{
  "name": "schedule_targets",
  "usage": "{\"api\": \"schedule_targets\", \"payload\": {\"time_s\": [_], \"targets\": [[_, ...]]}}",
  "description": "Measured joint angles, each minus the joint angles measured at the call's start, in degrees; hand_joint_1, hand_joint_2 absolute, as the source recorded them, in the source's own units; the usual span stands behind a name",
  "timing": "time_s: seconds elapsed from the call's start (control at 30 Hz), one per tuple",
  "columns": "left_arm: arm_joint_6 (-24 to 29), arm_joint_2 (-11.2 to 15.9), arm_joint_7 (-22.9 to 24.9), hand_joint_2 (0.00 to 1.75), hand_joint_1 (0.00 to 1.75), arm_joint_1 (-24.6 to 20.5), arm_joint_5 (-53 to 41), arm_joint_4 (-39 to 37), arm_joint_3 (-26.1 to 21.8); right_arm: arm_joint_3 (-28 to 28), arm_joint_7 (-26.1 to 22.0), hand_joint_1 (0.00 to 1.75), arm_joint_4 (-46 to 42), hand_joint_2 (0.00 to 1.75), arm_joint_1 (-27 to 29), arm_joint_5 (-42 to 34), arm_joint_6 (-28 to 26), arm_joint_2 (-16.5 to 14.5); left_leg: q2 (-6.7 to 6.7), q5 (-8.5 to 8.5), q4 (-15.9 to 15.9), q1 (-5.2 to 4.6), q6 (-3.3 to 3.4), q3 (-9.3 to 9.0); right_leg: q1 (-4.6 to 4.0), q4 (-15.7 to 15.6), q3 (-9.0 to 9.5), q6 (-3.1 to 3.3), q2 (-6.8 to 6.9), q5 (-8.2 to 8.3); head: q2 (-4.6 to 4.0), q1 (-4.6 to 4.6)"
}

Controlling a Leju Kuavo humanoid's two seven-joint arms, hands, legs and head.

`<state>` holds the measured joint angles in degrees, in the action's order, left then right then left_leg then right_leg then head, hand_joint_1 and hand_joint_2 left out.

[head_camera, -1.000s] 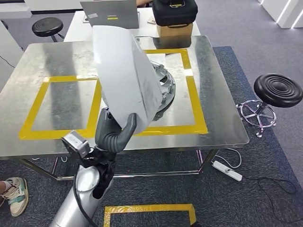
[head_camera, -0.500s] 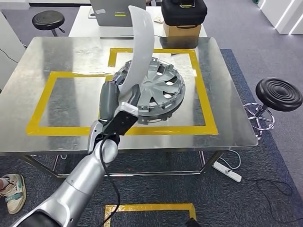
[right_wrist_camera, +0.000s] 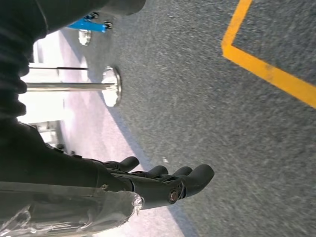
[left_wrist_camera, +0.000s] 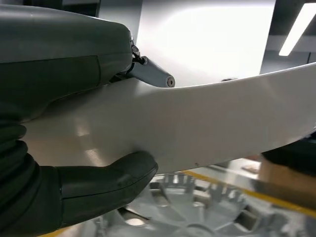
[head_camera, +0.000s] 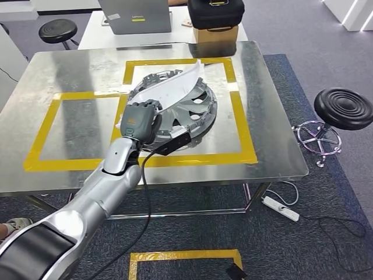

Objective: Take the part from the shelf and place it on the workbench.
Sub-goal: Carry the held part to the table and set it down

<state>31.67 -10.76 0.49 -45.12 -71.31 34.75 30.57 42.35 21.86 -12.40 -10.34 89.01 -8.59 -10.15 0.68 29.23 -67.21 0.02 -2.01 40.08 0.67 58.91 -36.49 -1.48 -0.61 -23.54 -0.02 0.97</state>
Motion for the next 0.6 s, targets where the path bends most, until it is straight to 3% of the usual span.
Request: {"api": "schedule_targets", "payload": {"time_s": [0.07, 0.1, 0.13, 0.2, 0.23, 0.3, 0.4, 0.47, 0.53, 0.57, 0.6], "targets": [[-1.5, 1.0, 2.1, 1.75, 1.75, -0.6, -1.9, -3.0, 0.2, 0.0, 0.0, 0.00, 0.0, 1.75, 0.1, 0.0, 0.0, 0.0, -0.01, 1.49, -5.7, 0.02, -0.14, 3.28, 0.00, 0.0, 0.02, 0.13, -0.01, -0.05, 0.00, -0.03], [-2.5, 1.5, 3.2, 1.75, 1.75, -0.9, -2.7, -4.3, 0.3, 0.0, 0.0, 0.00, 0.0, 1.75, 0.1, 0.0, 0.0, 0.0, -0.01, 0.76, -6.0, 0.02, -0.11, 3.70, 0.00, 0.0, 0.04, 0.14, -0.04, -0.07, 0.00, -0.06], [-3.5, 2.1, 4.3, 1.75, 1.75, -1.2, -3.5, -5.4, 0.3, 0.0, 0.0, 0.00, 0.0, 1.75, 0.2, 0.0, 0.0, 0.0, -0.01, -0.85, -4.2, 0.02, -0.02, 3.06, 0.00, 0.0, 0.06, 0.15, -0.06, -0.08, 0.00, -0.07], [-5.4, 3.2, 6.7, 1.75, 1.75, -2.1, -5.0, -7.3, 0.3, 0.0, 0.0, 0.00, 0.0, 1.75, 0.2, -0.1, 0.0, 0.0, -0.14, -4.63, 2.8, 0.01, 0.19, -0.24, -0.13, 0.1, 0.07, -0.06, -0.09, -0.16, 0.00, -0.11], [-6.3, 3.8, 8.4, 1.75, 1.75, -2.7, -5.7, -8.2, 0.3, 0.0, 0.0, 0.00, 0.0, 1.75, 0.2, -0.1, -0.1, 0.0, -0.17, -5.66, 5.9, 0.02, 0.37, -1.79, -0.28, 0.2, -0.02, -0.27, -0.10, -0.23, 0.00, -0.11], [-7.7, 4.7, 13.2, 1.75, 1.75, -3.4, -7.0, -9.8, -0.1, 0.0, 0.1, 0.00, 0.0, 1.75, 0.3, -0.2, -0.3, 0.0, -0.18, -6.04, 8.9, -0.04, 0.81, -3.25, -0.54, 0.3, -0.14, -0.79, -0.09, -0.27, 0.00, -0.08], [-10.1, 6.2, 20.4, 1.75, 1.75, -3.7, -8.9, -11.5, -1.4, 0.0, 0.1, 0.00, 0.0, 1.75, 0.7, -0.3, -0.6, 0.0, -0.10, -6.01, 9.3, 0.08, 1.80, -3.35, -0.43, 0.8, -0.46, -1.56, 0.05, -0.86, 0.00, 0.03], [-12.1, 7.2, 24.1, 1.75, 1.75, -4.1, -10.0, -12.3, -2.2, 0.1, -0.1, 0.00, 0.0, 1.75, 0.8, -0.4, -0.7, 0.0, -0.05, -6.09, 9.4, 0.23, 2.31, -3.43, -0.41, 5.2, -2.48, -1.95, 0.21, -3.45, 0.00, 0.28], [-14.0, 8.2, 26.9, 1.75, 1.75, -4.5, -10.5, -13.1, -3.3, 0.1, -0.3, 0.00, 0.0, 1.75, 0.9, -0.5, -0.9, 0.0, 0.01, -6.02, 9.4, 0.17, 2.56, -3.48, -0.43, 12.8, -6.04, -2.11, 0.24, -6.79, 0.00, 0.47], [-15.0, 8.9, 27.8, 1.75, 1.75, -4.5, -10.6, -13.5, -3.9, 0.2, -0.3, 0.00, 0.0, 1.75, 1.0, -0.5, -1.0, 0.0, 0.01, -5.98, 9.3, 0.13, 2.59, -3.53, -0.45, 15.5, -7.43, -2.11, 0.24, -7.51, 0.00, 0.46], [-15.7, 9.5, 28.3, 1.75, 1.75, -4.6, -10.7, -13.9, -4.5, 0.2, -0.3, 0.00, 0.0, 1.75, 1.2, -0.5, -1.0, 0.0, 0.02, -5.94, 9.3, 0.11, 2.58, -3.60, -0.46, 16.3, -7.92, -2.07, 0.24, -7.20, 0.00, 0.48]]}}
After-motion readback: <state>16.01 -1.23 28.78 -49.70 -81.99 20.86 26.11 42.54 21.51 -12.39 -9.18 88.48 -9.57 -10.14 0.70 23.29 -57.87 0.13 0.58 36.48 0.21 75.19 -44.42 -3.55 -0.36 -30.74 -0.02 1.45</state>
